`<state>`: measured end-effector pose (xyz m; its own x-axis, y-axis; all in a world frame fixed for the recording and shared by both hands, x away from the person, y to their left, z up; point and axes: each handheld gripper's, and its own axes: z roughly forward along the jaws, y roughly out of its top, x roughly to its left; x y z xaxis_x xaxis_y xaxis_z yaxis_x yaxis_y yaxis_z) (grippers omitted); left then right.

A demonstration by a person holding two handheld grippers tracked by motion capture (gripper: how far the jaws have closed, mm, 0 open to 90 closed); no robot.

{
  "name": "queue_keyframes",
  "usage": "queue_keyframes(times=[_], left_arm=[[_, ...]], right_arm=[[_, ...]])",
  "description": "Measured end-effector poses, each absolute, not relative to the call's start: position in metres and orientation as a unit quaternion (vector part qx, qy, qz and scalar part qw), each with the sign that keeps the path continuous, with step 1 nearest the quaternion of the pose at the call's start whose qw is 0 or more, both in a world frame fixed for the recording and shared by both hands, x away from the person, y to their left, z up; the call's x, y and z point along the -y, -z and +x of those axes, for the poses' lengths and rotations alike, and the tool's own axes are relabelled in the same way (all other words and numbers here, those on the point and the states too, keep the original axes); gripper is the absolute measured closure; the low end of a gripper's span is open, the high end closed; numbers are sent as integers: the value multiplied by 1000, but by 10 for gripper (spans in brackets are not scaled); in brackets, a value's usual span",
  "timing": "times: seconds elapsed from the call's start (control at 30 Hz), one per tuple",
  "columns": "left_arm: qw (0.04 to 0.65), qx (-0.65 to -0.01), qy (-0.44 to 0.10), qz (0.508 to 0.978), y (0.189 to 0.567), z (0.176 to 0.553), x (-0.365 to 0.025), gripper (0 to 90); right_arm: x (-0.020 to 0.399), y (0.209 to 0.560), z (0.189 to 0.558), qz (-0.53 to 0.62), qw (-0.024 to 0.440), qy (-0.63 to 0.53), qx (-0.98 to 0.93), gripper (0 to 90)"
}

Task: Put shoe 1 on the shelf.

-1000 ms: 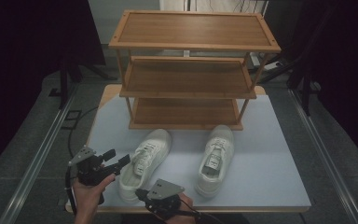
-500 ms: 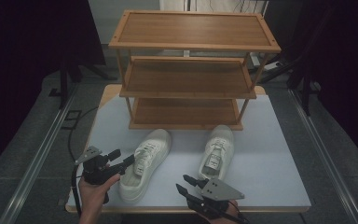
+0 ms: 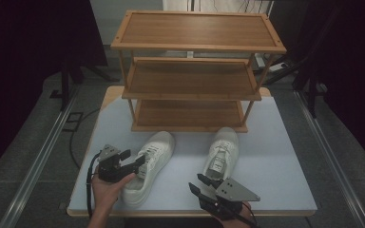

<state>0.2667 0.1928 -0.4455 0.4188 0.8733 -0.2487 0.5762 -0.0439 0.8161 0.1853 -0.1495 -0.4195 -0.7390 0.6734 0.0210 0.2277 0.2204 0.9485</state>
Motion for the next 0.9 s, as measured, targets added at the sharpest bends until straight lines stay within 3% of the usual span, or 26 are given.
queue_keyframes(times=[0.4, 0.63, 0.67, 0.9], left_arm=[[424, -503, -160, 736, 453, 282, -188, 361], [436, -488, -119, 747, 454, 288, -190, 516], [441, -490, -109, 744, 455, 288, -191, 580], [442, -498, -115, 737, 457, 287, -193, 691]], right_arm=[[150, 421, 182, 308, 222, -538, -753, 568], [148, 426, 183, 313, 219, -533, -755, 568], [148, 427, 184, 315, 217, -533, -755, 568], [150, 428, 185, 324, 215, -535, -750, 570]])
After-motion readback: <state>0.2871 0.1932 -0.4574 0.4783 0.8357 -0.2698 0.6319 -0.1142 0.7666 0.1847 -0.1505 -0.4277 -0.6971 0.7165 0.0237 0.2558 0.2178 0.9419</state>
